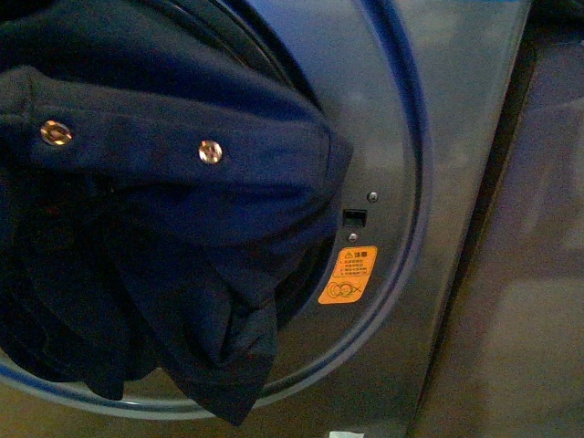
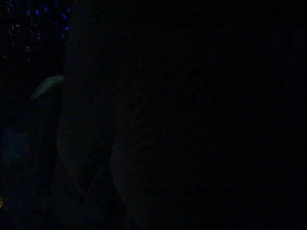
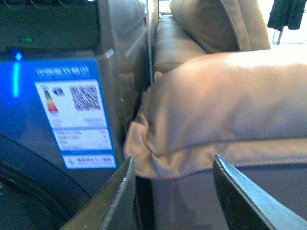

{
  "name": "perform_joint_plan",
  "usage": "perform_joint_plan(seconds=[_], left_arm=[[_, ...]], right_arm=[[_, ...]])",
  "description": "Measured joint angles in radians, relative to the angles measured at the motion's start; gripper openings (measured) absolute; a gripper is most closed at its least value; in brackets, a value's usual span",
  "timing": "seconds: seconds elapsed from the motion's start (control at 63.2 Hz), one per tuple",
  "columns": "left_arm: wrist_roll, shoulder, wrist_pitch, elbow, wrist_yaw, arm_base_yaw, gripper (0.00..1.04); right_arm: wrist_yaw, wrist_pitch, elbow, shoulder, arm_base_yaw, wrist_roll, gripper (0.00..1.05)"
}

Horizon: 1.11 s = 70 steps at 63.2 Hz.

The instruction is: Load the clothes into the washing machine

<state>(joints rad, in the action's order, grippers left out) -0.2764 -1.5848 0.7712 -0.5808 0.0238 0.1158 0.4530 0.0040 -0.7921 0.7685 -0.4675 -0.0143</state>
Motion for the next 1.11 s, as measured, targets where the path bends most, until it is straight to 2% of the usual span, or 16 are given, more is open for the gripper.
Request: perform_joint_plan(seconds=[0.348,0.87,0.981,1.107], left_arm=[[0.016,-0.208,0.014,-0.161,0.056,-0.031,0.12],[0.043,-0.5,-0.11,-0.48,0.172,-0.029,0.12],[0.037,-0.566,-0.139,-0.555,0.19,-0.028,0.12],[0.037,-0.627,-0.175,-0.638,0.194,-0.027,0.12]], right_arm=[[-0.169,0.112,0.335,-0.196,0.169,0.012,0.02],[-0.334,0.173,0.6,-0.392,0.342,0.014,0.02],[-0.444,0.173,0.636,-0.429,0.433,0.014,0.02],[-0.447,0.173,0.664,-0.462,0.463,0.014,0.02]])
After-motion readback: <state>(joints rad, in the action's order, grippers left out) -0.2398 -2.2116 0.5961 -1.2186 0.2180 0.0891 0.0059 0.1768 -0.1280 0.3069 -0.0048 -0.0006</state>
